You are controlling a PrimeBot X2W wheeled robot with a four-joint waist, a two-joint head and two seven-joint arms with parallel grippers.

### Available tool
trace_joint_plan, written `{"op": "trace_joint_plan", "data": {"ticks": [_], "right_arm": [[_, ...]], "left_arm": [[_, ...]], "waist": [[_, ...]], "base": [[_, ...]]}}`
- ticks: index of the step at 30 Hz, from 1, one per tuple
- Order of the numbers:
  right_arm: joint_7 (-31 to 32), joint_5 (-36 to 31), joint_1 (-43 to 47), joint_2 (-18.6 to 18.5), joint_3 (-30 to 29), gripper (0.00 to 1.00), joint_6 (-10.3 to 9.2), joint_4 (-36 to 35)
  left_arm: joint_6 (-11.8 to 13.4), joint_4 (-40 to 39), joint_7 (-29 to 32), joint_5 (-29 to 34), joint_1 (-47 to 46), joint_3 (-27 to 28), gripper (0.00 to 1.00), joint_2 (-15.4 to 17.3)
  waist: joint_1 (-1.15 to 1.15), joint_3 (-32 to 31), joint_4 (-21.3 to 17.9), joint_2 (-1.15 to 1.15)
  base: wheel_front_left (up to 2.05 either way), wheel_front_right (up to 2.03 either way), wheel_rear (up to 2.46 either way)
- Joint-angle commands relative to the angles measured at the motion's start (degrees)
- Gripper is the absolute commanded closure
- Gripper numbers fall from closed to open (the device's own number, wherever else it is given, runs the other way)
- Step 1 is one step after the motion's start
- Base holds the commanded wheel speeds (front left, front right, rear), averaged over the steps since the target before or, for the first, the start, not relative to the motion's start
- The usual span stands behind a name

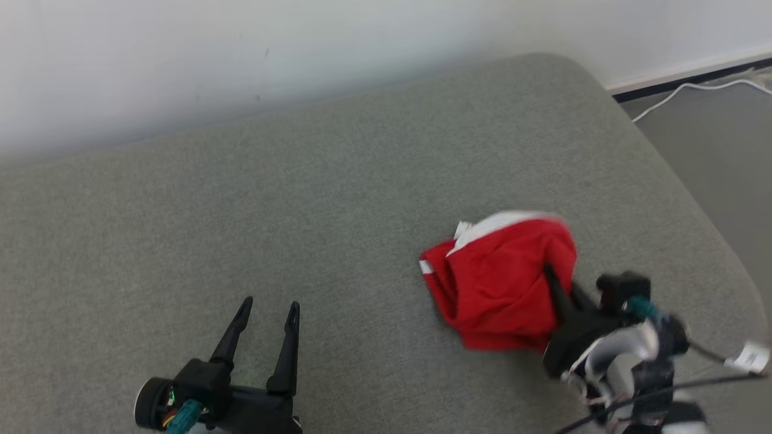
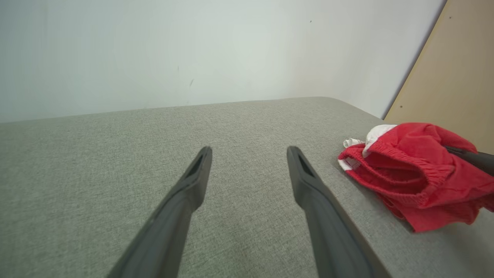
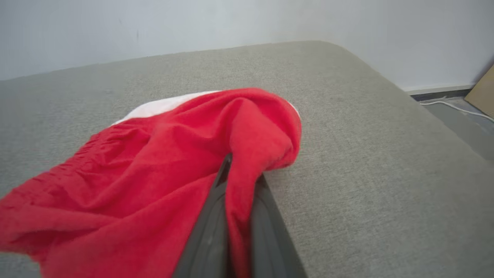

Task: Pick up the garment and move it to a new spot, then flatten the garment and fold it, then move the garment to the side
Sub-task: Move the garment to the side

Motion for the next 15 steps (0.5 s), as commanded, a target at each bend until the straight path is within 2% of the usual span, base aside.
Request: {"op": "trace_joint_plan", "data": {"ticks": [1,9,15], "right_arm": [[0.0,-0.9,-2.2,-0.8,0.3,1.00,0.00,0.1],[0.0,-5.4,-14.3,-7.8,-0.7,1.00,0.00,4.0],[0.0,-7.7,-19.6,-11.9,-3.2,1.00,0.00,7.9]], "left_arm": [[-0.4,-0.5,-0.2,0.7,-0.6,-0.1,0.00,0.1],[-1.7,-0.9,-0.2,2.6,-2.3,0.4,0.00,0.1],[-2.5,-1.0,-0.2,3.7,-3.5,0.3,0.00,0.1]], "waist": [[-0.01,2.6,1.9,-0.01],[-0.01,8.0,6.1,-0.01],[-0.01,11.0,8.9,-0.01]], "base": [[0.00,0.00,0.00],[0.00,0.00,0.00],[0.00,0.00,0.00]]}}
